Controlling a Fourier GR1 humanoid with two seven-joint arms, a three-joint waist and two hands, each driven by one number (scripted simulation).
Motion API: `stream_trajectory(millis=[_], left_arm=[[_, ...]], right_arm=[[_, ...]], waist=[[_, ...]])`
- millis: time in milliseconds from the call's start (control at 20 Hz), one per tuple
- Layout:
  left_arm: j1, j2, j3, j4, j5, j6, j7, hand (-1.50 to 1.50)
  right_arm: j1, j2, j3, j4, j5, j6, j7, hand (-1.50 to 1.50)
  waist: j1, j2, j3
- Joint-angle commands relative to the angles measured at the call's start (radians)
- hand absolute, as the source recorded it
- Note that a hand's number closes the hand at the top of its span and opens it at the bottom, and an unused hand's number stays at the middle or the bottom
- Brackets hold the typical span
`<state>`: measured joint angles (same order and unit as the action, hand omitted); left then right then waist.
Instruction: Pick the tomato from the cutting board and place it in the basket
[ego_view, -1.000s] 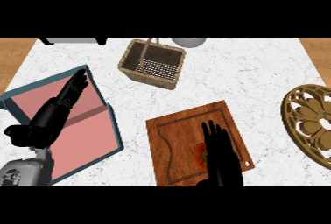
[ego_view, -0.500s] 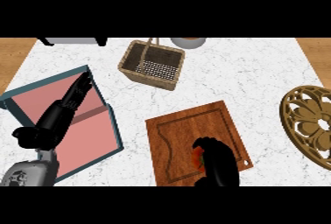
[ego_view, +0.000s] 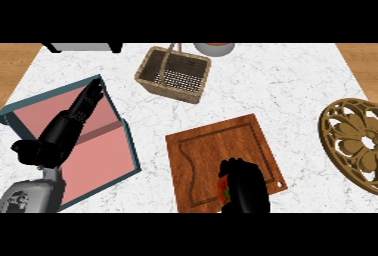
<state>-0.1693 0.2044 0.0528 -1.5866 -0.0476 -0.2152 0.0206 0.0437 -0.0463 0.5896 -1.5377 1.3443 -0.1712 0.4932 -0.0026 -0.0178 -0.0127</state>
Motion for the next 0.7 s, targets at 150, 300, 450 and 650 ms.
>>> stream_trajectory(millis=[150,300,450,650], left_arm=[[-0.054,-0.013,-0.039,-0.017,-0.006,-0.015,0.041,0.0],[-0.046,-0.032,-0.055,-0.008,-0.001,-0.021,0.013,0.0],[-0.064,-0.04,-0.075,0.0,-0.008,-0.026,0.02,0.0],[-0.086,-0.041,-0.077,0.011,-0.012,-0.026,0.029,0.0]], right_arm=[[-0.247,0.045,0.296,0.018,-0.1,0.179,0.369,1.5],[-0.322,0.045,0.293,0.011,-0.206,0.193,0.423,1.5],[-0.416,0.046,0.316,-0.025,-0.326,0.154,0.517,1.5],[-0.517,0.046,0.315,-0.089,-0.431,0.002,0.582,1.5]], waist=[[0.06,0.025,0.012],[0.116,0.037,0.012],[0.125,0.036,0.013],[0.141,0.034,0.014]])
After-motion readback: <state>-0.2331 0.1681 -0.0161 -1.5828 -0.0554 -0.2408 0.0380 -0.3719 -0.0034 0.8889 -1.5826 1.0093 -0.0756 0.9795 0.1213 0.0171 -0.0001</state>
